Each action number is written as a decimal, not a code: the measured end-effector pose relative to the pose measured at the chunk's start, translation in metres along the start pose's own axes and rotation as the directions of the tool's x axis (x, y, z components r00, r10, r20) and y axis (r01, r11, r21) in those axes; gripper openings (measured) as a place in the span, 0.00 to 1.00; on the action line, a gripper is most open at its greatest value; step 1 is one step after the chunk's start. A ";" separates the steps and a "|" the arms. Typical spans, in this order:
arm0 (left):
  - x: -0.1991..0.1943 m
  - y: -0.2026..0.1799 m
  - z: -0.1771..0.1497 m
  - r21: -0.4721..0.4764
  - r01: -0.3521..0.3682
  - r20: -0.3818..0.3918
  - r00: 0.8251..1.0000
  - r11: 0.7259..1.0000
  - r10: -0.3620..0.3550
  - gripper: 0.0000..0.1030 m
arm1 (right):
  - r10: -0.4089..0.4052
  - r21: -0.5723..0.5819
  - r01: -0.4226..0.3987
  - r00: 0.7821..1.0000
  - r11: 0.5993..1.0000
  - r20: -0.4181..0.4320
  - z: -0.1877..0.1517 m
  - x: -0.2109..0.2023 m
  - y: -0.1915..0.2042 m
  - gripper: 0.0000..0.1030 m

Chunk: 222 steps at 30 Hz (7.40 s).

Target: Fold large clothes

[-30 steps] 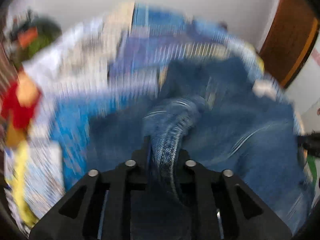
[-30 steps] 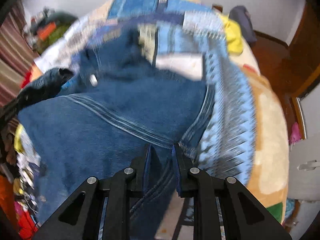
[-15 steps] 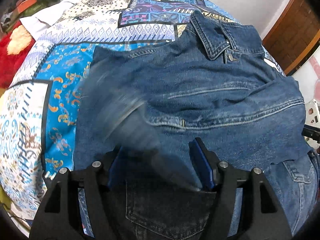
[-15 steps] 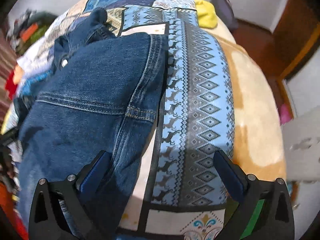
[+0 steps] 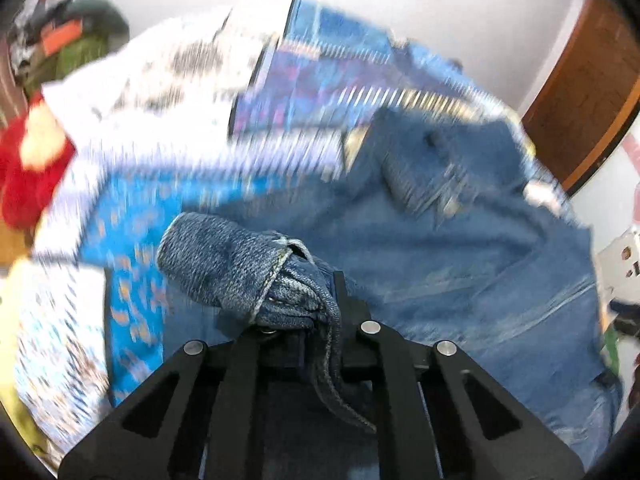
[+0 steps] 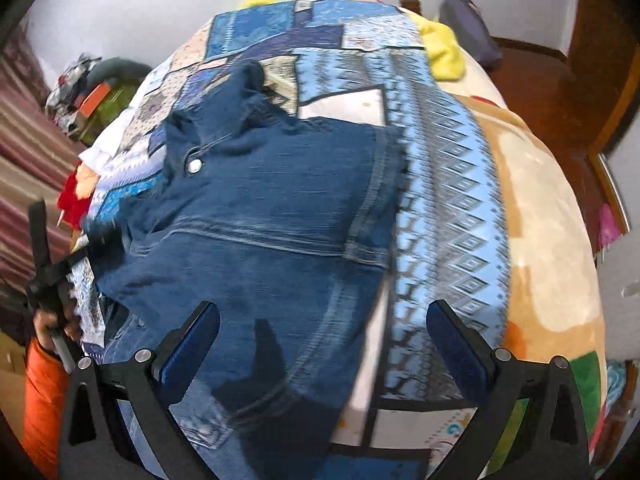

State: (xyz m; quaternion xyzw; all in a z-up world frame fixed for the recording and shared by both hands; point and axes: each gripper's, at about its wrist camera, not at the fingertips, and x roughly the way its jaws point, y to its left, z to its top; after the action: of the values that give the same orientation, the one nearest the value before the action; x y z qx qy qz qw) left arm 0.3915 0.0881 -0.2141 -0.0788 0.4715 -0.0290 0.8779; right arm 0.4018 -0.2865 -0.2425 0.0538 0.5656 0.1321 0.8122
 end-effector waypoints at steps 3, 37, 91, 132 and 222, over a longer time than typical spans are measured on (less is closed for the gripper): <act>-0.028 -0.010 0.025 0.027 0.004 0.136 0.991 1.000 -0.008 0.08 | -0.036 -0.090 0.035 0.999 0.995 -0.008 -0.006 0.005 0.017 1.00; 0.065 0.112 0.013 -0.009 -0.107 -0.188 0.977 0.994 0.103 0.68 | -0.040 0.087 0.035 0.998 0.996 0.057 0.062 0.018 -0.044 0.99; -0.014 0.153 0.016 -0.016 -0.355 -0.003 0.935 0.935 0.355 0.98 | -0.053 -0.375 0.087 0.994 0.923 0.099 0.105 0.059 0.118 0.96; -0.114 0.166 -0.150 -0.208 -0.201 -0.112 0.977 0.957 0.180 0.99 | -0.017 -0.278 0.028 0.999 0.960 0.040 -0.057 -0.063 0.109 0.96; -0.020 0.219 0.031 -0.314 -0.255 -0.045 0.966 0.914 0.254 0.02 | -0.004 -0.200 0.004 1.000 0.980 0.001 0.169 0.103 0.105 0.12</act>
State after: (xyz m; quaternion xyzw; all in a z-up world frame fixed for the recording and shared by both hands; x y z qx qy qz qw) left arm 0.4016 0.3098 -0.2170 -0.1570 0.4777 0.1614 0.8491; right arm 0.5768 -0.1469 -0.2504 -0.0290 0.5492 0.1865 0.8141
